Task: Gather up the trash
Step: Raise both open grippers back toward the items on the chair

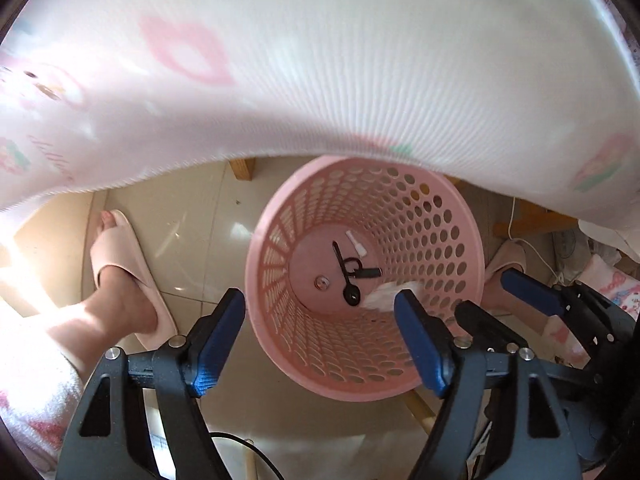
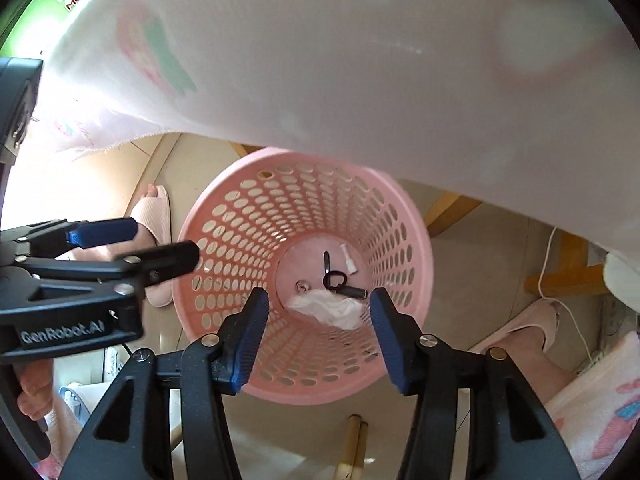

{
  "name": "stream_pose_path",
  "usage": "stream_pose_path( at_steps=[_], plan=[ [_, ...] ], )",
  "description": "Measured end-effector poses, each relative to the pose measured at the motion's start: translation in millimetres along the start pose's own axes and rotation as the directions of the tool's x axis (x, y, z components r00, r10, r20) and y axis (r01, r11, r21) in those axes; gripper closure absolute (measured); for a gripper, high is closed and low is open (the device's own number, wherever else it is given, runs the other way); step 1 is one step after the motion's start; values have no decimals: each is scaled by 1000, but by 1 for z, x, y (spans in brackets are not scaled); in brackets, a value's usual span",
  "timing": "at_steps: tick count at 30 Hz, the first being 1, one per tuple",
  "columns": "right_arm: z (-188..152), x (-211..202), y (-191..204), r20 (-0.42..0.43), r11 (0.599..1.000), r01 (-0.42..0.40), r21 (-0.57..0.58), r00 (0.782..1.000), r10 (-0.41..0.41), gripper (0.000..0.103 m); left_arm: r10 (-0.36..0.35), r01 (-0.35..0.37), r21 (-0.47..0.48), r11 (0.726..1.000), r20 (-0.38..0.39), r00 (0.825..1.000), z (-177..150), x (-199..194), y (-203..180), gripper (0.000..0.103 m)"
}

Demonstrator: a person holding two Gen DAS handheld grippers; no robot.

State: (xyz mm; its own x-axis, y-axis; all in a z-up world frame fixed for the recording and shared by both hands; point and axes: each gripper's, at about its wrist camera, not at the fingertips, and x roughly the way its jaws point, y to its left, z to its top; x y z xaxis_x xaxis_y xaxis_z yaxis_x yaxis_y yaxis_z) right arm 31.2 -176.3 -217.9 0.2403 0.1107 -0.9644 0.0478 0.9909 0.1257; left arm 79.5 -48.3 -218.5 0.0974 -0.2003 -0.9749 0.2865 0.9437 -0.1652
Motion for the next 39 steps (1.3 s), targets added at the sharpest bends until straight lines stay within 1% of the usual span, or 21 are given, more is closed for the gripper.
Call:
stream_pose_path(
  at_steps=[3,5,7,11,14,15,16,18,21,24,25,27,28,29,31,33,35,36,37,38,39],
  plan=[
    [3,-17,-2,38,1000,2,11,999,-3,48,32,-32,2,999,65,997,0,-20,1,26],
    [4,-30,-2,81,999,35,-3,996,-35,48,60,-62,14,998,122,991,0,-37,1,25],
    [4,-45,1,128,998,62,-19,990,-59,46,85,-92,29,995,184,979,0,-54,0,24],
    [1,-77,6,229,996,84,-34,971,-74,43,116,-132,35,991,298,947,-3,-87,1,17],
    [-2,-100,8,305,996,83,-39,950,-68,40,87,-104,29,994,354,931,-4,-106,6,15],
    [-3,-107,9,333,996,83,-38,941,-66,37,80,-97,26,995,371,925,-5,-111,8,14],
    [-3,-115,9,361,996,78,-39,931,-59,31,83,-99,20,995,390,917,-5,-116,9,14],
    [-4,-131,10,417,997,68,-38,908,-47,27,90,-107,16,994,431,898,-3,-125,11,13],
    [-4,-151,7,479,998,52,-41,877,-26,26,89,-110,16,994,479,873,-2,-135,13,13],
    [0,-170,5,528,999,32,-40,849,-6,26,103,-114,-15,993,559,823,-7,-149,14,13],
    [2,-175,4,548,999,34,-42,837,-6,26,92,-95,-25,995,577,812,-6,-154,14,13],
    [5,-188,5,587,997,48,-67,810,0,24,45,-32,-33,999,601,798,-4,-160,18,13],
    [7,-195,6,603,994,50,-95,798,17,23,36,-19,-35,999,609,792,-4,-165,18,13],
    [9,-200,7,617,991,49,-128,786,41,23,42,-31,-29,999,612,790,-3,-168,16,13],
    [11,-211,11,655,982,61,-178,752,72,23,75,-109,18,994,612,787,3,-176,6,13],
    [15,-223,11,705,975,69,-210,702,102,22,107,-188,67,980,619,778,6,-186,-3,13],
    [22,-232,10,726,975,70,-211,679,109,19,132,-228,61,972,659,740,6,-200,-6,12],
    [26,-235,9,739,978,71,-195,667,99,19,137,-225,45,973,673,727,6,-208,-5,9],
    [29,-238,7,751,980,63,-187,652,101,19,125,-196,27,980,682,721,7,-218,-3,5],
    [32,-241,5,766,981,57,-186,634,108,19,102,-156,16,988,690,716,9,-226,0,1],
    [34,-244,4,787,981,63,-184,608,108,19,75,-113,8,994,699,711,11,-236,4,1]
  ],
)
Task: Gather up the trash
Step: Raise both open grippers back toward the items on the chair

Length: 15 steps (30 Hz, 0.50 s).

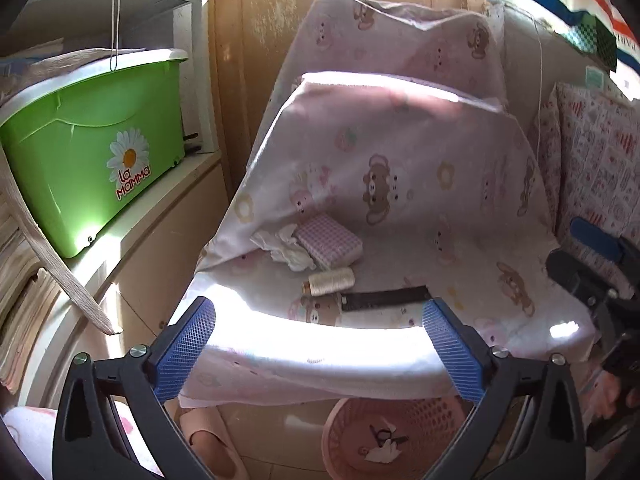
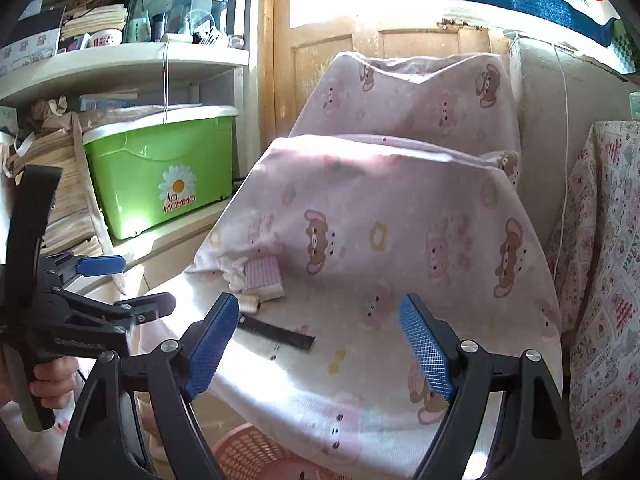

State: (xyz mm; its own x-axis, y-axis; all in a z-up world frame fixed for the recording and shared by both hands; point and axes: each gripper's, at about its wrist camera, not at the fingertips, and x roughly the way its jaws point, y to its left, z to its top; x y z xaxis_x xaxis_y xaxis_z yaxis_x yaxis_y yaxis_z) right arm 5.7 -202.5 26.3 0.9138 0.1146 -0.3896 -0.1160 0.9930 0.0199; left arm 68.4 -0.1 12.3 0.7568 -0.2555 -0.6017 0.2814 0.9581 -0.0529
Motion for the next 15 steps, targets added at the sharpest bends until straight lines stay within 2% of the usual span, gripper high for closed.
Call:
stream_pose_path(
  at_steps=[2,5,8,10,15],
  plan=[
    [9,-3,-1,56,1000,9,-21,998,-8,19,-38,38,-17,999,26,999,15,-7,6,1],
    [26,-13,1,147,998,-8,-59,989,16,17,-34,33,29,999,71,997,38,-15,8,1],
    [40,-24,7,236,994,14,-108,972,12,16,-36,30,45,999,119,992,57,-20,11,1],
    [48,-26,9,260,993,6,-119,965,26,13,-61,54,58,997,120,991,69,-20,13,2],
    [60,-21,8,284,994,23,-104,959,8,12,-17,13,28,1000,163,986,91,-17,22,1]
  ],
)
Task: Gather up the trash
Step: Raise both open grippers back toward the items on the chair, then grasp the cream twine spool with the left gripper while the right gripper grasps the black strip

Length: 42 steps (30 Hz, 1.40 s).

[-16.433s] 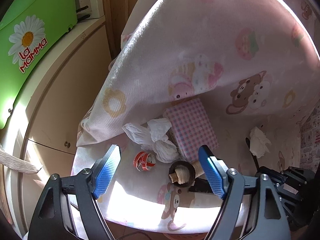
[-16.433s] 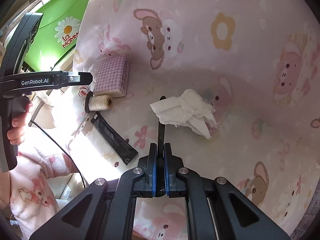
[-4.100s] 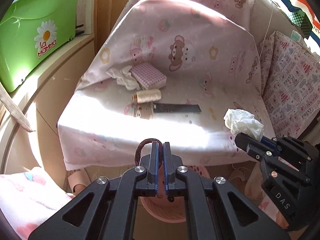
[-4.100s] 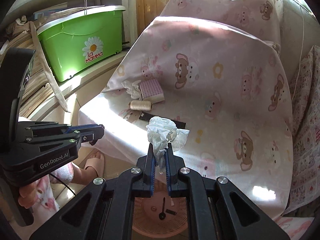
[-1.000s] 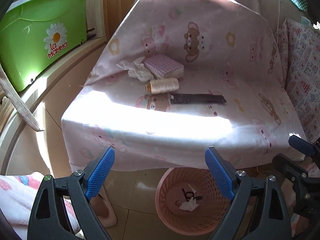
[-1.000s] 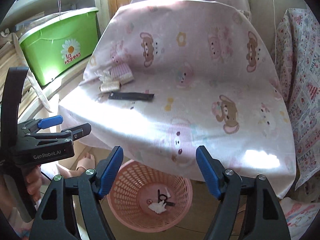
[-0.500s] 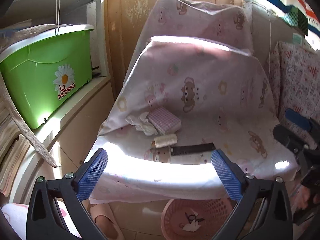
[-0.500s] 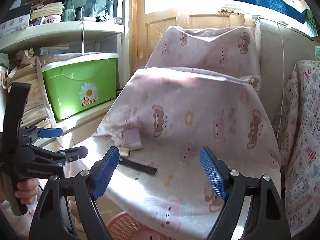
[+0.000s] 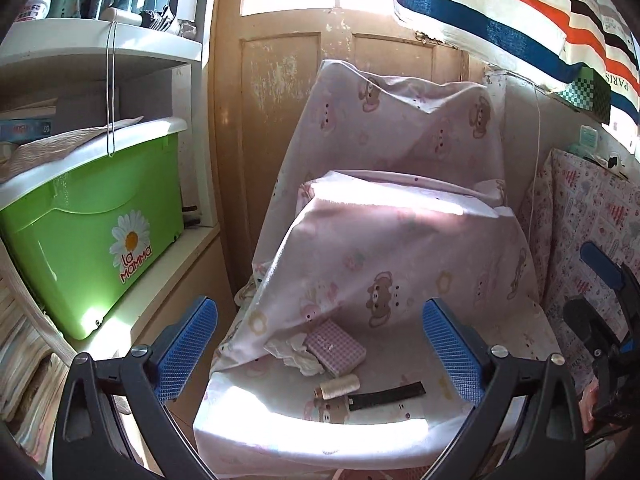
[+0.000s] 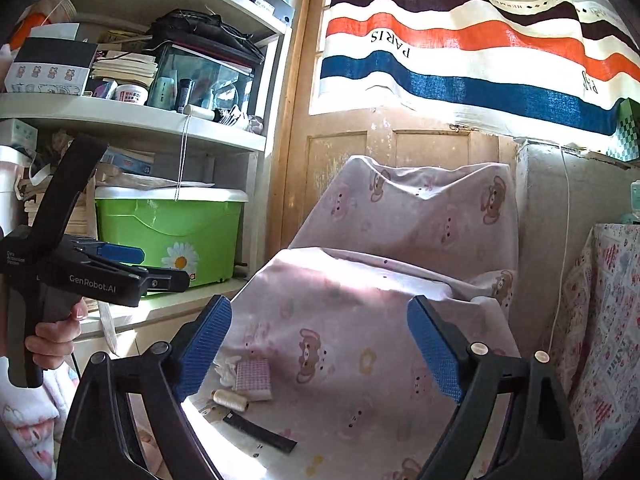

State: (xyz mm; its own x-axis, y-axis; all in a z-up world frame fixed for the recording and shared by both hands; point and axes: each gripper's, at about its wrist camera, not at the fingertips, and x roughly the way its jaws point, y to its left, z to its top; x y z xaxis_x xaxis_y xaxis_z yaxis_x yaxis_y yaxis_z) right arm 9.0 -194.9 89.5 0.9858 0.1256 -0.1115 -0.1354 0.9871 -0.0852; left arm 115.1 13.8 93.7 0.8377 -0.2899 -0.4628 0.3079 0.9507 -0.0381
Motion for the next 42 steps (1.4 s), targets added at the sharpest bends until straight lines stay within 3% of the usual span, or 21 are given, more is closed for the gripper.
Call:
stream_pose_path(
  at_steps=[3,6,8,11,16,21,23,26,29,33,36,38,39,40,42],
  plan=[
    [-3,8,-2,20,999,47,4,999,-48,11,24,-24,22,999,1,1000,4,7,3,1],
    [-6,16,-5,51,995,92,24,994,-93,0,28,-28,9,1000,-9,1000,-1,18,10,1],
    [-9,22,-7,80,993,111,46,990,-115,0,26,-27,-14,1000,-24,999,-9,27,16,1],
    [-16,37,-8,47,992,96,76,994,-100,0,56,-58,-37,998,-41,998,-26,40,25,1],
    [-37,51,0,98,989,126,80,986,-134,0,76,-85,-93,992,-102,992,-44,59,42,1],
    [-48,71,-8,4,976,17,217,1000,-18,0,143,-149,-80,986,-74,987,-42,61,49,1],
    [-55,80,-7,-86,967,6,254,996,17,0,154,-160,-67,985,-82,985,-43,64,49,1],
    [-74,97,2,-237,968,3,252,970,59,0,104,-117,-105,987,-127,986,-48,73,51,1],
    [-96,109,17,-339,975,6,223,938,72,0,102,-121,-102,987,-174,979,-53,84,48,1],
    [-112,113,39,-417,993,0,117,908,49,0,43,-63,-67,996,-269,962,-65,103,33,1],
    [-123,116,43,-471,997,-8,71,881,40,0,49,-66,-48,997,-301,952,-71,110,22,1],
    [-130,117,39,-508,997,-11,82,860,52,13,56,-82,-64,995,-340,939,-75,116,17,3],
    [-133,118,35,-525,996,-4,94,849,53,33,40,-71,-78,994,-347,937,-77,118,16,3],
    [-136,119,31,-548,994,10,106,835,50,42,27,-60,-85,995,-351,936,-79,121,15,4],
    [-143,121,23,-580,989,26,148,812,66,51,35,-61,-63,996,-357,933,-82,127,8,8]
  ],
)
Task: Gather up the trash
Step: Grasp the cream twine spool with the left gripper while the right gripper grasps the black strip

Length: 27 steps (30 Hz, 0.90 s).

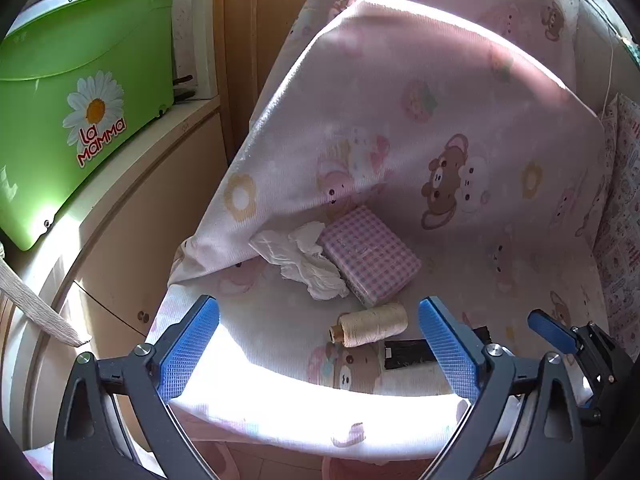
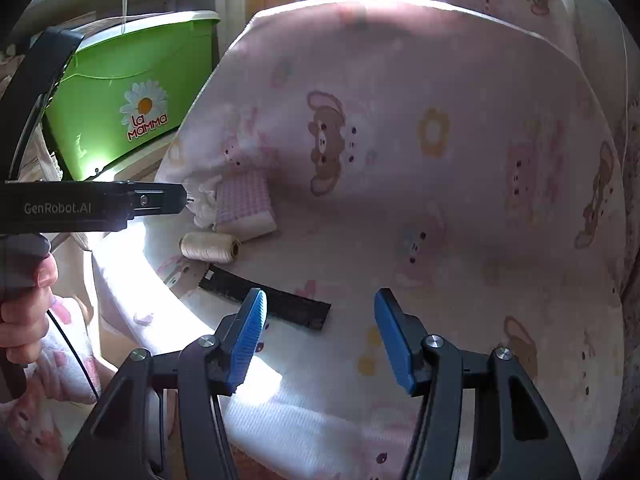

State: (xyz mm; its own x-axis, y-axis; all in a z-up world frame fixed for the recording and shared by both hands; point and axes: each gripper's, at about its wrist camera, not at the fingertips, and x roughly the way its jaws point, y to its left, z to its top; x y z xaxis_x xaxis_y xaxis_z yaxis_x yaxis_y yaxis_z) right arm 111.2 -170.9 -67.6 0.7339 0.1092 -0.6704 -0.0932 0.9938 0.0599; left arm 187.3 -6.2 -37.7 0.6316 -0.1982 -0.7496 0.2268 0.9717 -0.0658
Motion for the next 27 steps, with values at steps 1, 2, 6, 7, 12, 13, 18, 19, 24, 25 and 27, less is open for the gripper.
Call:
stream_pose_path(
  at_steps=[1,2,6,7,12,13,18,19,24,25,27],
  plan=[
    [-2,1,-4,-4,1000,-7,17,1000,7,63,9,-9,15,1000,0,1000,0,3,-5,9],
    [-4,2,-6,-7,1000,11,28,1000,-11,68,15,-15,32,999,0,1000,0,6,-10,10],
    [-7,1,-7,-14,999,46,-2,999,-46,73,13,-11,79,997,-22,1000,-3,16,-30,9],
    [-8,0,-7,-7,999,53,-9,999,-53,73,14,-11,73,997,-36,999,-4,19,-32,9],
    [-4,0,-9,-45,999,43,-20,998,-44,73,27,-26,10,1000,-99,995,-8,38,-28,9],
    [-4,-1,-10,-34,999,52,-13,998,-52,73,24,-24,2,1000,-99,995,-8,40,-27,10],
    [-2,-3,-17,-19,998,63,10,998,-62,70,-63,65,4,998,-145,987,-3,50,-32,49],
    [-1,-3,-18,-20,998,56,16,998,-56,65,-57,59,10,998,-140,989,-3,49,-33,49],
    [2,-3,-13,-31,998,-65,-9,997,64,33,-87,85,-21,996,-108,990,1,35,-26,49],
    [2,-2,-8,-42,994,-106,-28,994,104,25,-92,90,-26,996,-88,992,3,27,-22,49],
    [3,-1,3,-52,988,-134,-72,990,131,24,-85,85,-17,996,-34,996,9,11,-18,49]
  ],
)
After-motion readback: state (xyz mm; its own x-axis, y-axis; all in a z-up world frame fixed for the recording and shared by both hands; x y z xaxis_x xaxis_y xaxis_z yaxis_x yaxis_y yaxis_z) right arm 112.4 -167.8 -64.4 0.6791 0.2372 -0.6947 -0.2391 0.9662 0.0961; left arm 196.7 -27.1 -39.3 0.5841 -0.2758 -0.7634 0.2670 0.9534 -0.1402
